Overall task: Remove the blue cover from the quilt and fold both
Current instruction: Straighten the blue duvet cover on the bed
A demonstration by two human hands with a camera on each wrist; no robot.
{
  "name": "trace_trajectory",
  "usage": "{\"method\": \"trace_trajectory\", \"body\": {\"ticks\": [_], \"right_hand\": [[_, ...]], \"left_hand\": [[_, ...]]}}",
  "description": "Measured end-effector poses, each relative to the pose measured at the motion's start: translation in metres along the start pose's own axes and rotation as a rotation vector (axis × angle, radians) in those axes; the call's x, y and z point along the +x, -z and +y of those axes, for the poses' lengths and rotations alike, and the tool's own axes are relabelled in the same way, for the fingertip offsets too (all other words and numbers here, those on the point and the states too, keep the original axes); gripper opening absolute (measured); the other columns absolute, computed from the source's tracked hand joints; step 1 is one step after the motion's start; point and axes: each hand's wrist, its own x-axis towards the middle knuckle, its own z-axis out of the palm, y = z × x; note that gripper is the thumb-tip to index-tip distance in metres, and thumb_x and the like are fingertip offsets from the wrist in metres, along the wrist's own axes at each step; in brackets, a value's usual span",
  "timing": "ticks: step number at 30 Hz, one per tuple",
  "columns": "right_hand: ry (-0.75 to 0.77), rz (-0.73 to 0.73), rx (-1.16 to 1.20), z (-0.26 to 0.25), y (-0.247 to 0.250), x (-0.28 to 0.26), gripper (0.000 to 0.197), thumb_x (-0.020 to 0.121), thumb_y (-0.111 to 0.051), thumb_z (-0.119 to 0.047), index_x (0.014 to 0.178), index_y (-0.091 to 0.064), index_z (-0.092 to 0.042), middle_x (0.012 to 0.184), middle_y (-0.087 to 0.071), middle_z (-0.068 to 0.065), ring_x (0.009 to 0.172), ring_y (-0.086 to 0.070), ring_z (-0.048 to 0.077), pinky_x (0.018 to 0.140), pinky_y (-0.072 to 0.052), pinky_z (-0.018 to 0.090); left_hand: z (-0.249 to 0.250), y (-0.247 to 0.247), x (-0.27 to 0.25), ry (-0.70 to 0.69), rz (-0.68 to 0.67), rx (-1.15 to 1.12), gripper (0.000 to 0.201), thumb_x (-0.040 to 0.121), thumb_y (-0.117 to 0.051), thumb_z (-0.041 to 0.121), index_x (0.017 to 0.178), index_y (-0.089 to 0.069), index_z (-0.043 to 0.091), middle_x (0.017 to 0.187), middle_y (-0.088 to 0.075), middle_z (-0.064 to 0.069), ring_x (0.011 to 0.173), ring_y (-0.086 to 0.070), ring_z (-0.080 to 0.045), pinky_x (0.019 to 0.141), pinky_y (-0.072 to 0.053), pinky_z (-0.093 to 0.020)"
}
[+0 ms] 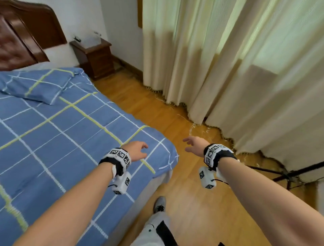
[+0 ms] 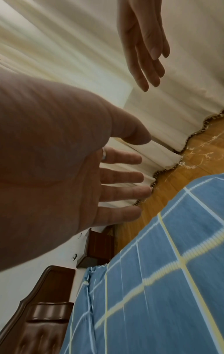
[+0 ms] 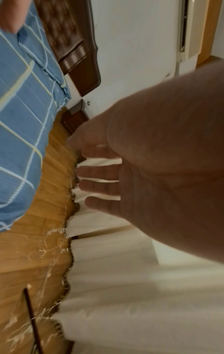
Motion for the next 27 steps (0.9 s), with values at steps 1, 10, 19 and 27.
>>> {"method": "trace_trajectory", "body": {"ticks": [1,10,19,27], "right_hand": [[-0.004,-0.01,-0.019,0.008,0.024,0.024,0.049,0.093,-0.063,-0.032,0.139,-0.048,-0.028,0.138,-0.055,-0.001,0.121,-0.056,0.021,0.097,-0.047,0.034],[0.163,-0.057,-0.085,0.015,0.199,0.261,0.048,0.093,-0.061,-0.031,0.14,-0.047,-0.029,0.137,-0.055,-0.003,0.123,-0.054,0.021,0.101,-0.047,0.036],[0.529,-0.242,-0.161,-0.013,0.315,0.528,0.053,0.091,-0.063,-0.033,0.141,-0.046,-0.032,0.143,-0.052,-0.003,0.125,-0.054,0.02,0.101,-0.046,0.033],[0.8,-0.288,-0.331,-0.094,0.412,0.659,0.058,0.091,-0.06,-0.038,0.145,-0.039,-0.033,0.142,-0.053,-0.002,0.119,-0.059,0.02,0.099,-0.049,0.034]], "left_hand": [[0.004,0.017,0.025,0.009,-0.004,-0.001,0.049,0.091,-0.056,0.042,0.138,-0.047,0.032,0.141,-0.052,0.009,0.12,-0.056,-0.014,0.094,-0.049,-0.033],[0.025,0.167,0.224,0.189,0.049,-0.025,0.048,0.093,-0.056,0.04,0.138,-0.048,0.027,0.14,-0.053,0.003,0.122,-0.055,-0.018,0.099,-0.046,-0.031],[0.015,0.24,0.391,0.596,0.141,-0.186,0.047,0.093,-0.056,0.035,0.138,-0.05,0.024,0.139,-0.055,0.001,0.123,-0.054,-0.019,0.103,-0.044,-0.033],[0.038,0.332,0.47,0.787,0.229,-0.273,0.046,0.094,-0.053,0.036,0.139,-0.048,0.028,0.142,-0.052,0.003,0.125,-0.053,-0.02,0.104,-0.043,-0.036]]}}
